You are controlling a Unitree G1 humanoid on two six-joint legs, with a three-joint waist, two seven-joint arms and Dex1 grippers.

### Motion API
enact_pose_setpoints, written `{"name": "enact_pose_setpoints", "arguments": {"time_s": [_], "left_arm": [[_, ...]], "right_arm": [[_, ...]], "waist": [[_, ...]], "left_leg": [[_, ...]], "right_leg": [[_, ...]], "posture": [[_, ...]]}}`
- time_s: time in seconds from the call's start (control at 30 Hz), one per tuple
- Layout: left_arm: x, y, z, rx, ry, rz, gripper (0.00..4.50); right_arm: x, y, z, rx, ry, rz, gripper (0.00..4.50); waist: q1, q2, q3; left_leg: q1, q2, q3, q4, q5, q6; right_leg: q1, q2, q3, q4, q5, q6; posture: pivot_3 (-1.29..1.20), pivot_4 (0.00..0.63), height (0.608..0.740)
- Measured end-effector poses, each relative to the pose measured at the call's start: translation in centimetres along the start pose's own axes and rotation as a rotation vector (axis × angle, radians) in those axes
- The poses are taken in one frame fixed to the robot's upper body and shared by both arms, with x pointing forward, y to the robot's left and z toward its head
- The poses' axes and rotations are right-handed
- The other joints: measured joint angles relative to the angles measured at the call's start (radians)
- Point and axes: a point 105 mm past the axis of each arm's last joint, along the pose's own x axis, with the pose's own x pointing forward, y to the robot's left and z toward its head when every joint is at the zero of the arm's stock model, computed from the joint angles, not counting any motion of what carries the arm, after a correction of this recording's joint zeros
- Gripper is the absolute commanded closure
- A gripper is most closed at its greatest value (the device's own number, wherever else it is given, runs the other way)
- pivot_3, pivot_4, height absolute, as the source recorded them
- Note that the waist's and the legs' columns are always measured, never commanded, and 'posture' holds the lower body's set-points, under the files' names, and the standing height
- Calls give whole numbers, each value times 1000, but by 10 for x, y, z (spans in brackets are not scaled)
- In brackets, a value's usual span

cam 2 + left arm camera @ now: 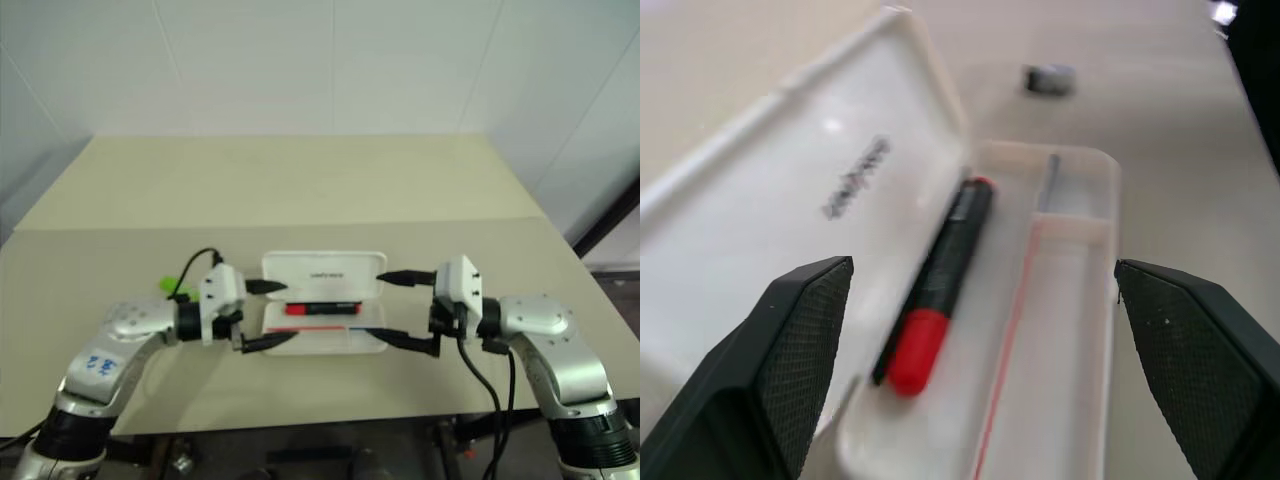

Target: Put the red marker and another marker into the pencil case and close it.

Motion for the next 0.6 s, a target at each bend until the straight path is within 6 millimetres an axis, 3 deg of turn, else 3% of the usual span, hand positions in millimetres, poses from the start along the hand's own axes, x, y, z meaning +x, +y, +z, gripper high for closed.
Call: {"name": "enact_pose_setpoints", "arguments": {"time_s": [0.1, 0.3, 0.37, 0.47, 0.6], "left_arm": [[-15, 5, 1, -23, -2, 109, 14], [-46, 37, 1, -99, -27, 517, 14], [-58, 46, -11, -137, 16, 682, 14], [-87, 52, -49, -321, 107, 961, 14], [-94, 38, -80, -474, 208, 1057, 14]], "right_arm": [[4, 0, -2, 7, -10, 21, 0], [11, -5, -3, 7, -17, 63, 0], [13, -5, -4, 8, -23, 71, 0], [13, -8, -5, 9, -23, 75, 0], [15, -8, -3, -1, -27, 96, 0]], "waist": [[1, 0, 0], [0, 0, 0], [-1, 0, 0], [-2, 0, 0], [3, 0, 0]], "left_leg": [[0, 0, 0, 1, 0, 0], [1, 0, 0, 2, 0, 0], [1, 0, 0, 2, 0, 0], [0, 0, -1, 1, 0, 0], [0, -1, -1, 3, 0, 0]], "right_leg": [[0, 0, 0, 0, 0, 0], [1, 0, 0, 0, 0, 0], [1, 0, 0, 0, 0, 0], [1, 0, 0, 0, 0, 0], [1, 0, -1, 0, 0, 1]], "posture": [[0, 150, 740], [0, 150, 740], [0, 150, 740], [0, 150, 740], [0, 150, 740]]}}
